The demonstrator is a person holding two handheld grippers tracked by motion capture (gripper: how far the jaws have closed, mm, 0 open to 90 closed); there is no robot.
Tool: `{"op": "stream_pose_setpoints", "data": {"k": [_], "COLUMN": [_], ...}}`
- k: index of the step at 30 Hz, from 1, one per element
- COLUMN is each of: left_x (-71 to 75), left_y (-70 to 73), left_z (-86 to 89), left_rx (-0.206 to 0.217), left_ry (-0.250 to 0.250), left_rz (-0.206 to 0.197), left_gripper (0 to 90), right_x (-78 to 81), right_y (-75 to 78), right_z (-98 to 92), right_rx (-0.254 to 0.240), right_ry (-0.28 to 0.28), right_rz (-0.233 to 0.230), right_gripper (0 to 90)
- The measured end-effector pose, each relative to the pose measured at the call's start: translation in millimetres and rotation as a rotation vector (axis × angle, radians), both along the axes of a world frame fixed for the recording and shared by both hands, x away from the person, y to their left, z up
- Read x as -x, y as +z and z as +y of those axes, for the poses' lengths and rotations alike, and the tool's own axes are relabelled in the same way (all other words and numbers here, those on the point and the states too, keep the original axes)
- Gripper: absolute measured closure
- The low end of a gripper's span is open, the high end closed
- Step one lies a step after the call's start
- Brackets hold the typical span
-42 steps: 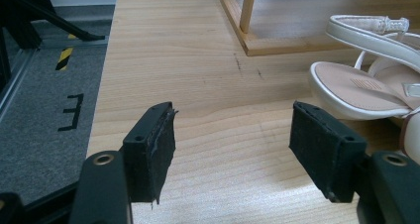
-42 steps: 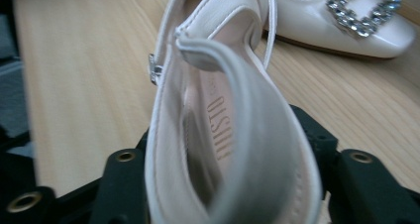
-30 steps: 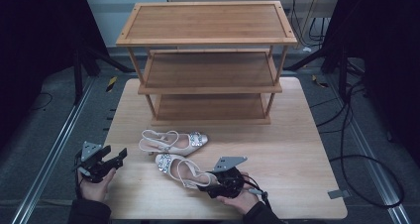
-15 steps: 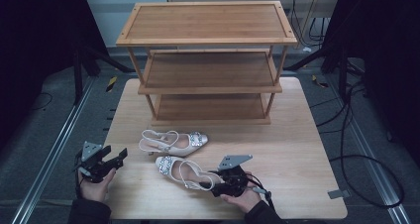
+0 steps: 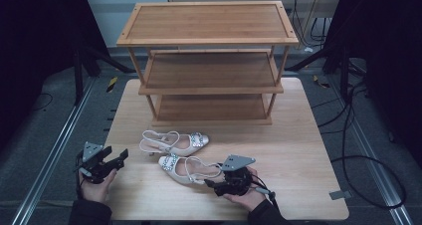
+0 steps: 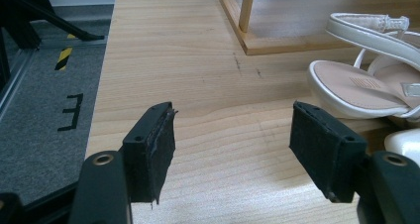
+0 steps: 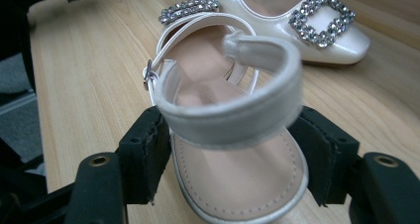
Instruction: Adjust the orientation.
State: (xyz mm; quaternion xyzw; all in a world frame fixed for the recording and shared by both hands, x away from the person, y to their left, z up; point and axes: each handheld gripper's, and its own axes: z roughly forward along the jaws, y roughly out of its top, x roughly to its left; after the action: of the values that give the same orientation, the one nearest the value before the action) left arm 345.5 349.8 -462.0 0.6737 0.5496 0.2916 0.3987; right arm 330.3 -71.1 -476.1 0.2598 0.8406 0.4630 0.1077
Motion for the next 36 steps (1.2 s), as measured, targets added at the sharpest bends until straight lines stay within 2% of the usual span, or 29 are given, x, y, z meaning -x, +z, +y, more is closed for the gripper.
{"op": "stream_pose_setpoints", "data": {"k": [3,4,5,6,7,9,13,16,17,20,23,24,25,26,27,28,31,34,36], "left_x": [-0.2,-0.2,-0.2,-0.2,-0.3,-0.3,-0.4,-0.3,-0.3,-0.1,0.0,0.0,0.0,-0.1,-0.3,-0.4,-0.6,-0.8,-1.1], "left_y": [-0.3,-0.3,-0.3,-0.3,-0.3,-0.4,-0.4,-0.4,-0.4,-0.2,-0.3,-0.2,-0.2,-0.2,-0.3,-0.5,-0.5,-0.7,-0.7], "left_z": [0.2,0.2,0.1,0.1,0.0,-0.1,-0.3,-0.1,-0.1,0.0,-0.3,-0.4,-0.4,-0.3,-0.2,-0.3,-0.5,-0.8,-0.7], "left_rx": [0.0,0.0,0.0,0.0,0.0,0.0,0.0,0.001,0.001,0.003,0.001,0.002,0.002,0.002,0.003,0.0,-0.001,-0.002,0.0], "left_ry": [0.001,0.001,0.0,0.0,-0.001,-0.002,-0.003,-0.002,-0.002,-0.001,-0.003,-0.004,-0.004,-0.003,-0.002,-0.005,-0.006,-0.009,-0.008], "left_rz": [0.001,0.001,0.001,0.001,0.001,0.001,0.002,0.002,0.002,0.0,0.0,-0.001,-0.001,-0.001,0.0,0.002,0.001,0.004,0.003], "left_gripper": [32.7,32.7,32.7,32.7,32.7,32.7,32.6,32.6,32.6,32.6,32.6,32.5,32.5,32.5,32.5,32.5,32.5,32.5,32.5], "right_x": [0.0,0.0,1.0,1.0,1.7,1.7,1.2,2.2,2.2,9.8,10.5,8.7,8.7,6.0,6.0,3.7,-0.6,-3.1,-6.2], "right_y": [-0.9,-0.9,-2.1,-2.1,-3.9,-5.0,-4.2,0.2,0.2,1.7,1.8,0.8,0.8,-2.0,-2.0,-5.4,-9.4,-10.8,-11.9], "right_z": [6.1,6.1,11.3,11.3,15.9,17.8,16.8,13.1,13.1,12.8,13.1,14.2,14.2,17.4,17.4,21.9,26.6,28.2,29.7], "right_rx": [0.025,0.025,0.051,0.051,0.086,0.103,0.103,0.094,0.094,0.091,0.088,0.077,0.077,0.078,0.078,0.1,0.104,0.11,0.108], "right_ry": [0.018,0.018,0.033,0.033,0.038,0.039,0.047,0.059,0.059,0.063,0.055,0.056,0.056,0.059,0.059,0.065,0.077,0.082,0.092], "right_rz": [-0.038,-0.038,-0.061,-0.061,-0.088,-0.096,-0.086,-0.038,-0.038,-0.029,-0.025,-0.017,-0.017,-0.008,-0.008,-0.018,0.001,-0.006,-0.018], "right_gripper": [28.2,28.2,26.0,26.0,25.7,26.1,30.6,36.3,36.3,38.5,37.4,30.8,30.8,23.6,23.6,21.5,20.8,21.3,25.1]}}
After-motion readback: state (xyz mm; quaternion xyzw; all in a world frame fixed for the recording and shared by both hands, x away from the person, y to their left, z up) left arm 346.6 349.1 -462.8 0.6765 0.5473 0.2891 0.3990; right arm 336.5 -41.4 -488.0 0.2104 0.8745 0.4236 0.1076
